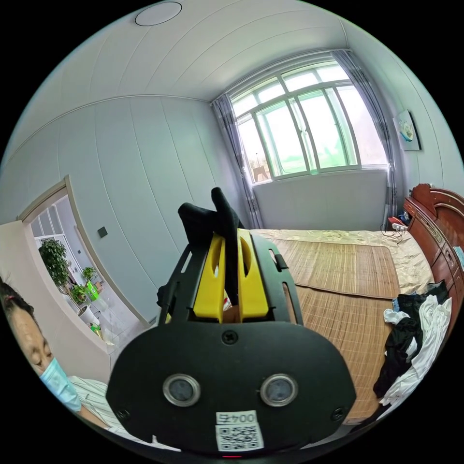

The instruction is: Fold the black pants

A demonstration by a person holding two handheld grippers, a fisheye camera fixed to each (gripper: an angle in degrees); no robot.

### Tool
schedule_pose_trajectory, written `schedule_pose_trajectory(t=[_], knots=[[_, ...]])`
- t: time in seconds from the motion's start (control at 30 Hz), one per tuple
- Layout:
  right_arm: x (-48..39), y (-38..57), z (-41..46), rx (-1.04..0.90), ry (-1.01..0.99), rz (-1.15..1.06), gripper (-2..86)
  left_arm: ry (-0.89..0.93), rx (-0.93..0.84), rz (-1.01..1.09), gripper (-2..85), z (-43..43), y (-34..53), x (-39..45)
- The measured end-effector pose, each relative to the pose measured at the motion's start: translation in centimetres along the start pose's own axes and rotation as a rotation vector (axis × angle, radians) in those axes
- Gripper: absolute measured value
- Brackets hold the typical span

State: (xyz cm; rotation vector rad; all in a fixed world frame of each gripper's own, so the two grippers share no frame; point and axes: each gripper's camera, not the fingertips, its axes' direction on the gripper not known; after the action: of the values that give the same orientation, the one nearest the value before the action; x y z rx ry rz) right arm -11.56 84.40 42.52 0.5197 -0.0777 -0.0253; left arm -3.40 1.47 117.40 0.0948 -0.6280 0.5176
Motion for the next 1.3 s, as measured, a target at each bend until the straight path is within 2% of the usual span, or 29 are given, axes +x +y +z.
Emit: schedule_pose_trajectory(t=[0.37,0.57,0.73,0.87,1.03,1.17,1.3], knots=[[1.2,2.0,1.6,0.012,0.001,0.007,4.8,0.011,-0.035,-0.049,10.9,0.5,-3.7,-1.5],[2.6,2.7,1.4,0.042,0.015,0.015,4.9,0.023,-0.042,-0.07,4.1,0.0,-7.3,-1.4],[5.8,3.2,-1.1,0.151,0.103,0.056,4.8,0.023,0.032,-0.125,2.0,-7.3,-12.9,-5.3],[11.8,5.1,-4.2,0.248,0.209,0.232,4.8,0.022,0.092,-0.074,1.6,-14.9,-19.4,-8.4],[21.9,12.0,-4.9,0.259,0.133,0.558,4.8,-0.06,0.201,0.074,1.3,-25.4,-27.2,-8.0],[28.9,21.3,-2.8,0.207,0.02,0.778,4.9,-0.199,0.245,0.242,1.2,-28.3,-26.5,-2.9],[33.5,30.4,-0.7,0.193,-0.073,0.947,4.9,-0.357,0.241,0.456,1.0,-26.8,-19.4,3.3]])
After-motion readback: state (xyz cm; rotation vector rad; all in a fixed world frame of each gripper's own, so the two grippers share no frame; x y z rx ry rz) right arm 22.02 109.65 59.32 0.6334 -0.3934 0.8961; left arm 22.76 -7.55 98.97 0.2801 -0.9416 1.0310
